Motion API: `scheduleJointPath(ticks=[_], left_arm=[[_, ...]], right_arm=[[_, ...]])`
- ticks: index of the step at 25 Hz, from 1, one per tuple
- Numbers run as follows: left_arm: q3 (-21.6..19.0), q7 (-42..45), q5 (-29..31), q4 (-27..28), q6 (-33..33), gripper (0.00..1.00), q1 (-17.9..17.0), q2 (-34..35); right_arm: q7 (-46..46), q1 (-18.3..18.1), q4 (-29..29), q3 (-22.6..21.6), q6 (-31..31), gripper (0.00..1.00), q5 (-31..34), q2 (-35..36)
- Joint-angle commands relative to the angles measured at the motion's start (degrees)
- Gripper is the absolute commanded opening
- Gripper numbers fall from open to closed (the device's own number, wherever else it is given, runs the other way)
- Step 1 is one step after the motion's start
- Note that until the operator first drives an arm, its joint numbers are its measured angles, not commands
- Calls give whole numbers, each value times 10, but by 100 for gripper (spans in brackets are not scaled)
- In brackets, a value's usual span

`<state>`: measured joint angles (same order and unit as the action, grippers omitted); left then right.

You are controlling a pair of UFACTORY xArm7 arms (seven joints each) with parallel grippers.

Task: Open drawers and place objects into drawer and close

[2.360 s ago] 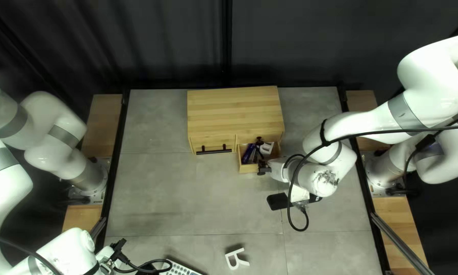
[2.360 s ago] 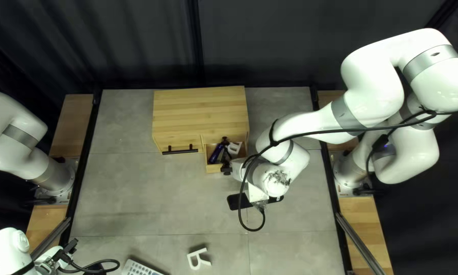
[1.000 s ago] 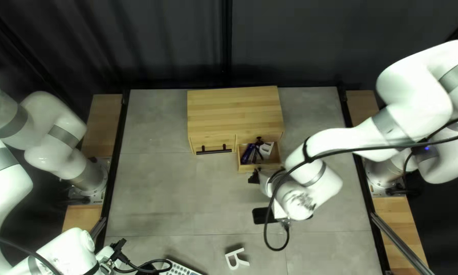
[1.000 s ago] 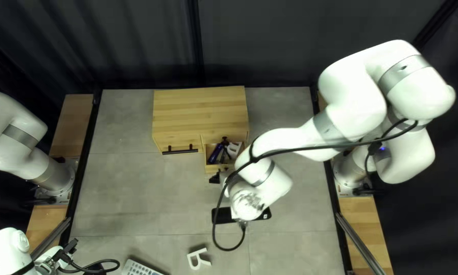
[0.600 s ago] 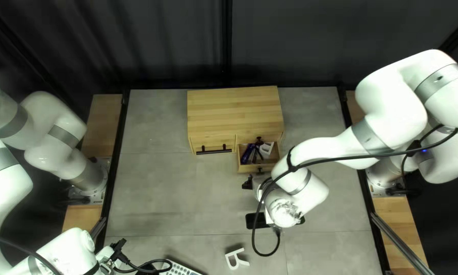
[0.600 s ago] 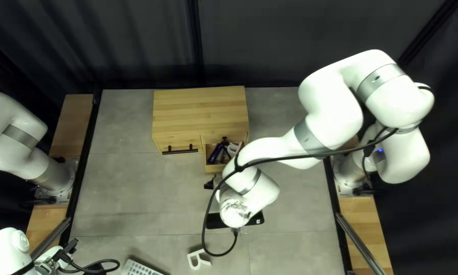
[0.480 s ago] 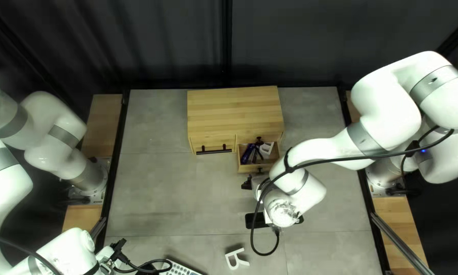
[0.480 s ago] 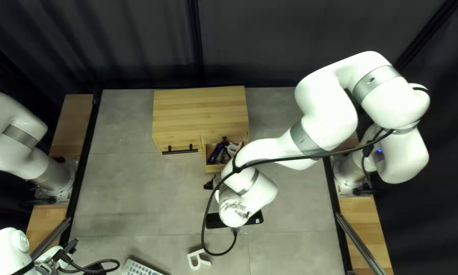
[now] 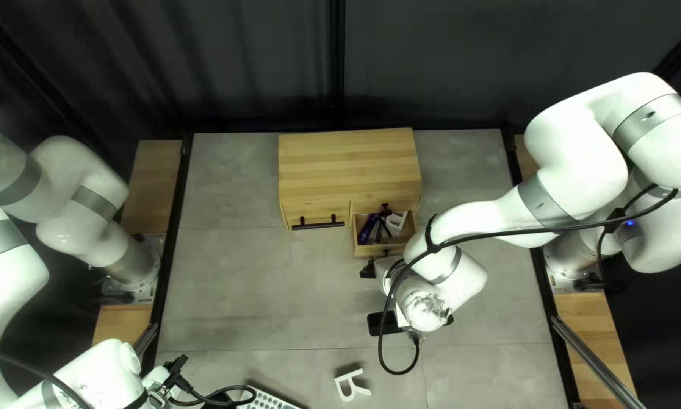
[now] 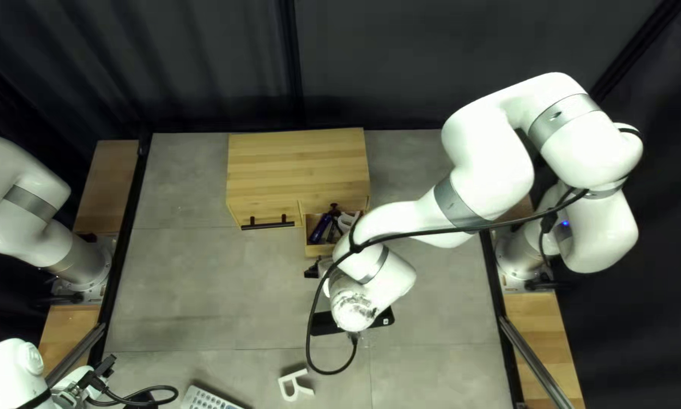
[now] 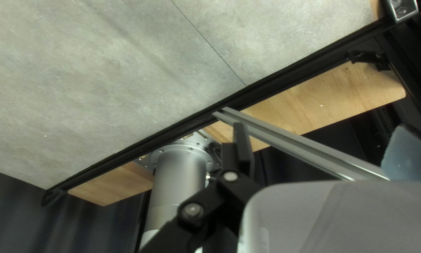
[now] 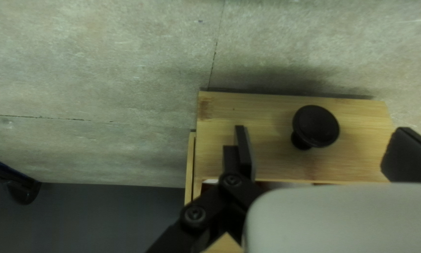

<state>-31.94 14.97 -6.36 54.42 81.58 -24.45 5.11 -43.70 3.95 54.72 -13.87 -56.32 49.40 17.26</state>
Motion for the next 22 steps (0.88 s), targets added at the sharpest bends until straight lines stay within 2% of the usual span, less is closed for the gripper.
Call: scheduleJointPath(ticks=[1, 22], left_arm=[[0, 0, 0, 0, 0, 100, 0, 0], [0, 0, 0, 0, 0, 100, 0, 0]], right_arm=[[6, -1, -5, -2, 12, 100, -4, -2], [30, -5, -14, 9, 30, 100, 16, 10]])
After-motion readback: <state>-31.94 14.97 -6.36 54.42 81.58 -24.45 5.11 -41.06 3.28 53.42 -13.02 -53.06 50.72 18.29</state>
